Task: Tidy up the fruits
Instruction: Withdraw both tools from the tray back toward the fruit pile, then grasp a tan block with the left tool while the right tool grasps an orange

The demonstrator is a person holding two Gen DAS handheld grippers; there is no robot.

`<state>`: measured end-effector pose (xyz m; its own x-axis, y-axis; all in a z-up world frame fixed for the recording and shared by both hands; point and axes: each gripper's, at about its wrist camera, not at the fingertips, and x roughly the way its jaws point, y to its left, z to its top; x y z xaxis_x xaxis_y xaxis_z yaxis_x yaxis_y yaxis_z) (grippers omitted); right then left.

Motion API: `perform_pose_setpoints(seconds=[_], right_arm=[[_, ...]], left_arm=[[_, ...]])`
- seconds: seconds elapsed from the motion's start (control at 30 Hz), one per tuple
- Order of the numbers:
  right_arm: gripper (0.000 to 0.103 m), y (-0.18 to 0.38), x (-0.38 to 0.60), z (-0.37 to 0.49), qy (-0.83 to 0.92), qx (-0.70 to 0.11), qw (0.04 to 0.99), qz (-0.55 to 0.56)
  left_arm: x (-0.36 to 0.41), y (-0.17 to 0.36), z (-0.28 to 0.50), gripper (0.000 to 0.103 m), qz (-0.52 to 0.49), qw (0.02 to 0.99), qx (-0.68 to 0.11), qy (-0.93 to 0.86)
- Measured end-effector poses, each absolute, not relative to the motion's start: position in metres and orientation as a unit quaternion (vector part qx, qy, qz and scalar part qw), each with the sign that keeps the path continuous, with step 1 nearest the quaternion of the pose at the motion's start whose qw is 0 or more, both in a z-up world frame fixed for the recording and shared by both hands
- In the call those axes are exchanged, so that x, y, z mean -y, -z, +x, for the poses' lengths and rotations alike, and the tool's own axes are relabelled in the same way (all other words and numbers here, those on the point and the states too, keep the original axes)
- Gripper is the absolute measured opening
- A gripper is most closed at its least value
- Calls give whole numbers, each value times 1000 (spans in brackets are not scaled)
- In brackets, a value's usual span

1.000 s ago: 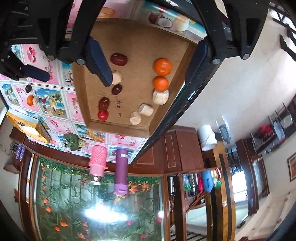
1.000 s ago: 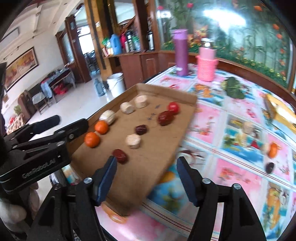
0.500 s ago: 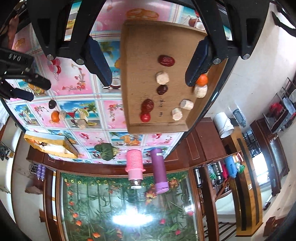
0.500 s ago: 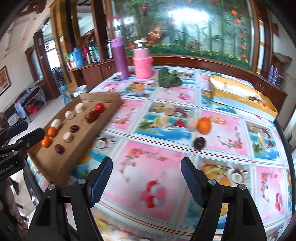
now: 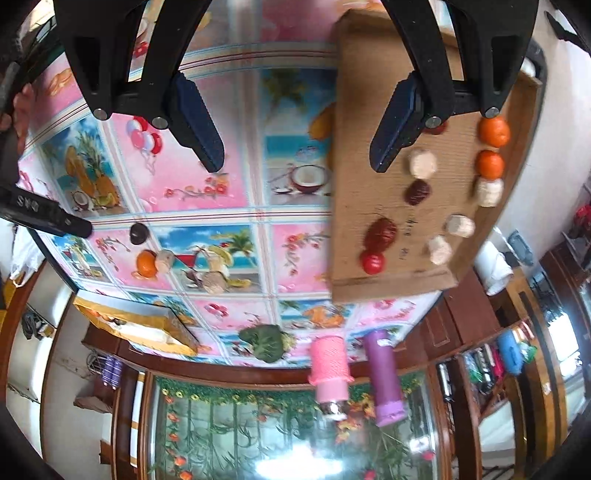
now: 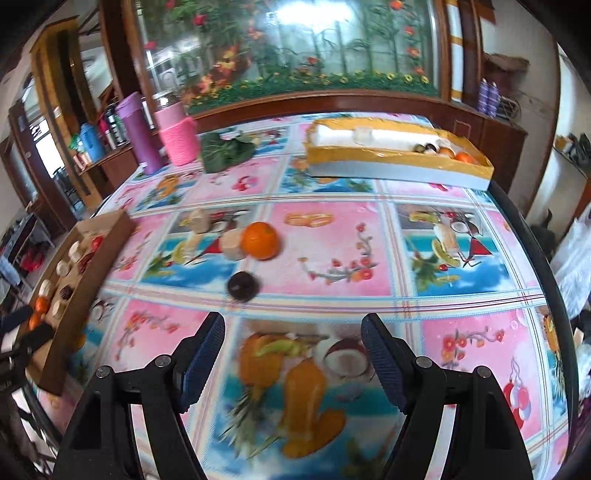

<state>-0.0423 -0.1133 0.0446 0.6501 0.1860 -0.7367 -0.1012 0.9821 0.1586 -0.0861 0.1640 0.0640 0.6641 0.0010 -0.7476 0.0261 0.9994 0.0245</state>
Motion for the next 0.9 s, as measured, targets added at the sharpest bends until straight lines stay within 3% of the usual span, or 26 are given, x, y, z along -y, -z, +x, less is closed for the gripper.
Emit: perform_pose_setpoints(seconds=[0.3, 0.47, 0.67, 0.77, 0.9], right_arm=[[78, -33, 107, 31, -103, -429, 892, 103], [53, -22, 84, 51, -128, -438, 887, 70], [53, -19, 75, 58, -142, -422, 894, 43], [38, -14, 83, 63, -176, -431, 881, 83], [37, -13, 93, 63, -192, -437, 871, 113]], left_arm=[[-121, -52, -41, 80, -3, 897, -435, 79], [-111, -46, -22, 80, 1, 893, -442, 84], [-108, -36, -5, 80, -7, 884, -459, 89], [-111, -36, 6, 80, -26, 880, -465, 92], [-116, -43, 28, 80, -48, 882, -461, 80]])
